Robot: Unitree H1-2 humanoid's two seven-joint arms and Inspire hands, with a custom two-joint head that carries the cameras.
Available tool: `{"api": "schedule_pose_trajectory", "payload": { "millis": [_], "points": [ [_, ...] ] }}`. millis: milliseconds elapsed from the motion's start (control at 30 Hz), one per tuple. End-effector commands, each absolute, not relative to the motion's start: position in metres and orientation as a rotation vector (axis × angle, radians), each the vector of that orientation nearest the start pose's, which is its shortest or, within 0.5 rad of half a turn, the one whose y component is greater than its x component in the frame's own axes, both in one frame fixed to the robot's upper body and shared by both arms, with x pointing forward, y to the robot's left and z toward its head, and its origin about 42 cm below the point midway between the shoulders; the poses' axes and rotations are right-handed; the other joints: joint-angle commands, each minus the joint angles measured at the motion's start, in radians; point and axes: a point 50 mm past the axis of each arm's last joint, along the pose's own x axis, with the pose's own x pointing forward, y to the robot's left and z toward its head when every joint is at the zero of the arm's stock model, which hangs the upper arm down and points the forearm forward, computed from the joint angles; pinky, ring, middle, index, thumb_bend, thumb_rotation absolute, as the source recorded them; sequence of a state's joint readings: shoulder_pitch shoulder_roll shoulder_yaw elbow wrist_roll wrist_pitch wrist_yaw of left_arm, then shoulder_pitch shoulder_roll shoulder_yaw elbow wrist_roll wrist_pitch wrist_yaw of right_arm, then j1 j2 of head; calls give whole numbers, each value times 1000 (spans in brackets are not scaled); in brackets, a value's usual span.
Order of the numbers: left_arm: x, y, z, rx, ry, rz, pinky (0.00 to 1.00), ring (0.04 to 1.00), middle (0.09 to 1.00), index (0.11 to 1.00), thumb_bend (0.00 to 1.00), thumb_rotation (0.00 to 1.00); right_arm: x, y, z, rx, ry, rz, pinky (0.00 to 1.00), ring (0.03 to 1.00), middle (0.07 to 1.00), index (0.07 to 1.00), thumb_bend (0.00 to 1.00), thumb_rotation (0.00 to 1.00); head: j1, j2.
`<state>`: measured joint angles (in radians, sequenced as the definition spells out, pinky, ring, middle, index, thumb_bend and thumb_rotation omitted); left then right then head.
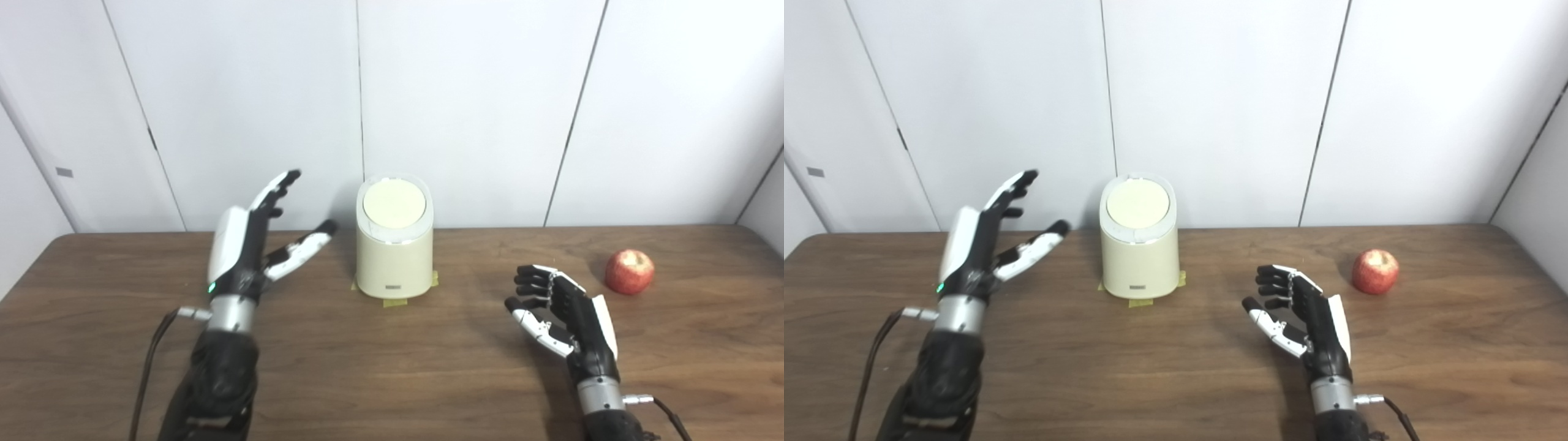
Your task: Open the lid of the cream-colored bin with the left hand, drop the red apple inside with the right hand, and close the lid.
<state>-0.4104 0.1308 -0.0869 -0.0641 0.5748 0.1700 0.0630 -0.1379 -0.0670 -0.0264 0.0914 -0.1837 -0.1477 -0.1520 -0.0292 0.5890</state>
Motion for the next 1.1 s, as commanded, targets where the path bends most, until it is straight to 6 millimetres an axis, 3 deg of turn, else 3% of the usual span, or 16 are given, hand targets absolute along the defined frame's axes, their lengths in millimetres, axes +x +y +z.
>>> {"api": "schedule_pose_trajectory", "payload": {
  "millis": [0, 67, 167, 500, 733, 900, 1067],
  "points": [
    [405, 188, 273, 741, -398, 108, 843, 947, 982, 969, 907, 553, 329, -232, 132, -220, -253, -132, 562, 648, 665, 657, 306, 240, 0, 3],
    [413, 180, 280, 803, -378, 107, 952, 986, 997, 991, 943, 525, 329, -232, 132, -225, -258, -133, 562, 647, 664, 655, 306, 243, 0, 3],
    [424, 170, 287, 868, -344, 106, 995, 999, 1000, 1000, 995, 498, 328, -232, 133, -226, -261, -133, 559, 644, 661, 651, 307, 246, -5, 6],
    [448, 143, 294, 962, -276, 107, 1000, 1000, 1000, 1000, 1000, 413, 327, -232, 133, -233, -265, -132, 556, 644, 661, 651, 302, 249, -5, 11],
    [460, 137, 293, 981, -235, 116, 1000, 1000, 1000, 1000, 984, 361, 326, -232, 133, -223, -255, -136, 554, 640, 657, 646, 312, 266, -5, 13],
    [470, 134, 291, 997, -208, 128, 1000, 1000, 1000, 1000, 981, 417, 325, -231, 133, -228, -255, -138, 553, 640, 655, 645, 308, 249, -10, 14],
    [476, 131, 290, 995, -186, 135, 1000, 1000, 1000, 1000, 961, 558, 325, -231, 133, -233, -253, -139, 543, 632, 651, 643, 307, 252, -10, 15]
  ]
}}
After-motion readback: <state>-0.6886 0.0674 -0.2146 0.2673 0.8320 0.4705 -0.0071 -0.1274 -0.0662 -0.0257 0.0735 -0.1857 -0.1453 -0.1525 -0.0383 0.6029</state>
